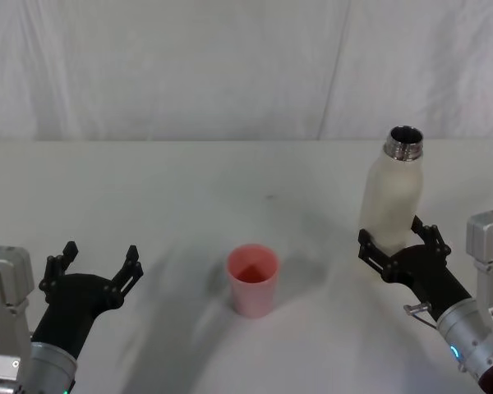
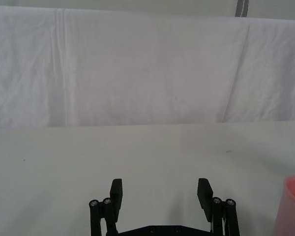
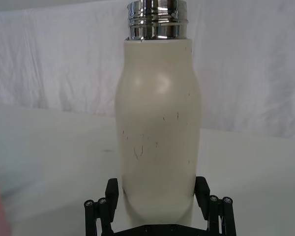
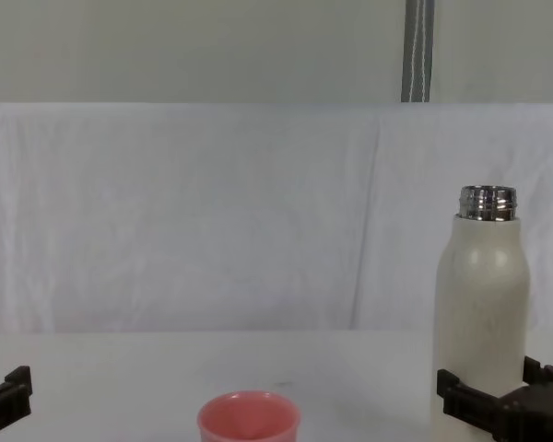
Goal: Grasp the thermos with one hand and pour water into the cup lid.
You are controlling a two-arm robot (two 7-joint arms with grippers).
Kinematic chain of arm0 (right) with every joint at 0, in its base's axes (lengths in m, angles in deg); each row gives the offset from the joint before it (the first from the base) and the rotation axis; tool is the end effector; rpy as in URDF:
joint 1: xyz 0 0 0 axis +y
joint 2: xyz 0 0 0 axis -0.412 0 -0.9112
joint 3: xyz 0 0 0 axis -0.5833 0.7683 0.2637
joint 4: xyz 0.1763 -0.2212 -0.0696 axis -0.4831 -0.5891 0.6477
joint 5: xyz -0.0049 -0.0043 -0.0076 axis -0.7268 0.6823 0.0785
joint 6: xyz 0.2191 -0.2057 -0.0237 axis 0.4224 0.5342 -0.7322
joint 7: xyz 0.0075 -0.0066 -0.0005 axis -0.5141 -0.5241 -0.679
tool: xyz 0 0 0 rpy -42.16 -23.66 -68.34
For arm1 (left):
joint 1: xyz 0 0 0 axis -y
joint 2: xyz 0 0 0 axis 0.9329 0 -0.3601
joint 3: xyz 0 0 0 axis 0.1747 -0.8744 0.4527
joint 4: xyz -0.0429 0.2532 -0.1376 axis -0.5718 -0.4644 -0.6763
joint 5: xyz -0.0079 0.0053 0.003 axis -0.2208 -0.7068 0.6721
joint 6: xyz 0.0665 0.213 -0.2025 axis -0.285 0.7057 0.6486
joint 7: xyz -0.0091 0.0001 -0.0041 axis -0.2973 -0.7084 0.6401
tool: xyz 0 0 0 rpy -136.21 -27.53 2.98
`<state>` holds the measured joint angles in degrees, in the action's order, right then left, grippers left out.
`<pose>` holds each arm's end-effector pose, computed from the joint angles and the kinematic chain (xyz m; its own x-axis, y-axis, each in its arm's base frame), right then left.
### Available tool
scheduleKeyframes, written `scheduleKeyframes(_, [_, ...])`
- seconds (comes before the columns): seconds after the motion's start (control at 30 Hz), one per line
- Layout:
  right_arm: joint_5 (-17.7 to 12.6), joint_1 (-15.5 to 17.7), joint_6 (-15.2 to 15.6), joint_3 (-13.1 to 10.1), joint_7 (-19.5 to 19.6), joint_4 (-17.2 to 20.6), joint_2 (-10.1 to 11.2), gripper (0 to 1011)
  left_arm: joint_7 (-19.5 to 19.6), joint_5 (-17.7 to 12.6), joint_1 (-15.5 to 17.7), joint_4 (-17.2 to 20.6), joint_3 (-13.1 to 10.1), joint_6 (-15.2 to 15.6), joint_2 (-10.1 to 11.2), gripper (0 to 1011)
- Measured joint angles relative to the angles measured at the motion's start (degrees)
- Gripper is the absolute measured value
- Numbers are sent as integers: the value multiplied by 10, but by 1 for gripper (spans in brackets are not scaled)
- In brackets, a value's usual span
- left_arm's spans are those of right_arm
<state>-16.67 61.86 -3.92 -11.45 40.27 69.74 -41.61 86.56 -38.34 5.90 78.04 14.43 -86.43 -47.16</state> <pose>0.3341 0.0135 -0.3164 0.3890 -0.9212 -0.0041 0.9205 0.3885 0.0407 0.2452 0.0386 -0.2863 0.1247 0.9917 -0.0326 -0.9921 0.1242 -0.0175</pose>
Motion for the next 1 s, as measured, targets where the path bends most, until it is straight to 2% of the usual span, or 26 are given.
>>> scheduleKeyframes(1.0, [-4,48,2,-18,11,44,10,1001,0,0,0,0,0,0,0,1001])
